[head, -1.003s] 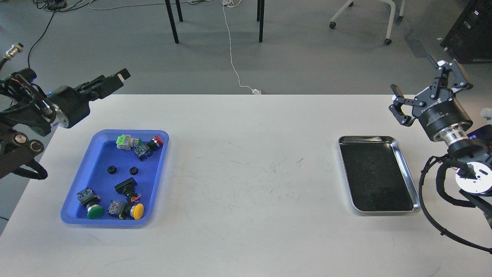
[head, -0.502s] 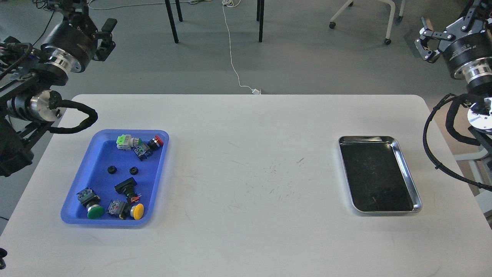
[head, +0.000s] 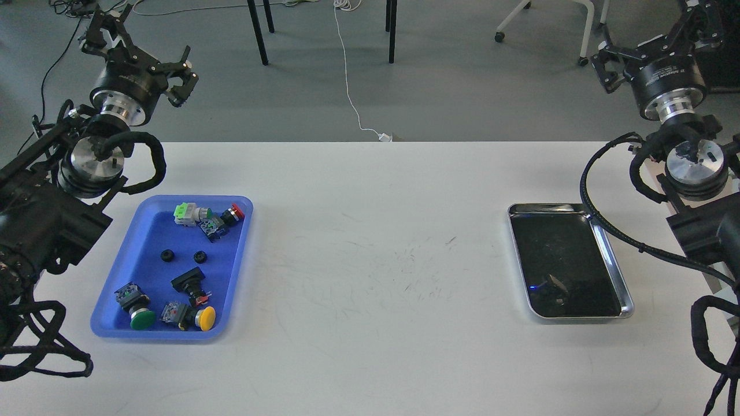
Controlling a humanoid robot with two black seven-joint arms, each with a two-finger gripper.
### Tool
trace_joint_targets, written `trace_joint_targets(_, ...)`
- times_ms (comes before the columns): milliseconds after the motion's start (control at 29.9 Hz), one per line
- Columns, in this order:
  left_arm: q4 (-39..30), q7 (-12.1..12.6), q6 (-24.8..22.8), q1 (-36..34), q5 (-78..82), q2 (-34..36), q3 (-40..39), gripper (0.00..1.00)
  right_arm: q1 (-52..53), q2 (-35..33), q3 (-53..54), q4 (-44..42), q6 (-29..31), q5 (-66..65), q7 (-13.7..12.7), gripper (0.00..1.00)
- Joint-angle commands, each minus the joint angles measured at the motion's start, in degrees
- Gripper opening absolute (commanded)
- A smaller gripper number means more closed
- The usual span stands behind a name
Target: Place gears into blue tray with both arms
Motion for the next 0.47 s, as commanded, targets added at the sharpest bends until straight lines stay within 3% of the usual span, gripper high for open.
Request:
trace_joint_targets(0,1.72,0.55,-2.40,0.12,-0.06,-0.88,-1.22,0.98,0.22,0.39,0.01,-1.16,0.55,0.00,0.00,0.99)
trace_joint_targets(201,0.84,0.46,-3.99,2.32,-0.15,-2.28,-1.66,0.98,-0.13,0.39,-0.96,-0.55,0.55,0.00,0.27,0.99)
trace_joint_targets(435,-4.87,0.55,-5.75,3.99,-0.76,-1.93,-4.82,0.98,-0.22,-0.13,-2.45,2.61,1.42,-0.09,0.18,0.99)
